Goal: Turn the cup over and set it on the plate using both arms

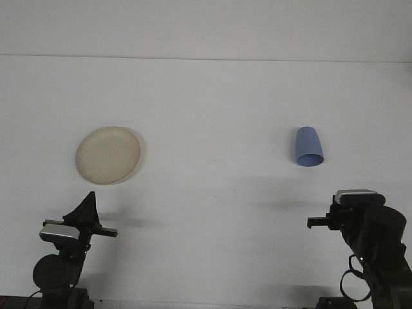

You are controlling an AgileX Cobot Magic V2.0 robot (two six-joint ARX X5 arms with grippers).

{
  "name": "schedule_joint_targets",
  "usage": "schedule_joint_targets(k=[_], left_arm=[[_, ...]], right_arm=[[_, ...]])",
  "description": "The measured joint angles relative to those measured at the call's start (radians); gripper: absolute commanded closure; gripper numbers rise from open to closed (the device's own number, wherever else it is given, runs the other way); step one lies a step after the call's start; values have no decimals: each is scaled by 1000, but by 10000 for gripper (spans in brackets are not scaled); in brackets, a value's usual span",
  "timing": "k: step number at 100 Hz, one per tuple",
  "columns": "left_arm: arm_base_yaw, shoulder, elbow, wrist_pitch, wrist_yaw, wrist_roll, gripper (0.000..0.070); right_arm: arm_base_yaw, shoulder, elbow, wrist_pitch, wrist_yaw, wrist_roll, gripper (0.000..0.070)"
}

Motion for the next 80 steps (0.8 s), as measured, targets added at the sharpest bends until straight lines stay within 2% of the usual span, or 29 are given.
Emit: schedule_joint_targets(k=[32,36,47,53,58,80], left_arm=[[0,0,0,0,0,0,689],[0,0,0,0,0,0,689],[0,0,0,0,0,0,689],[0,0,0,0,0,0,689],[0,0,0,0,0,0,689],[0,0,0,0,0,0,689]], right_arm=[[0,32,0,-14,-14,2,684],[0,32,0,-19,-14,2,640],[0,32,0,-43,-13,2,401],[0,32,0,-50,-10,2,313],[0,32,0,-57,-9,3,289],[0,32,0,-62,-6,3,289]])
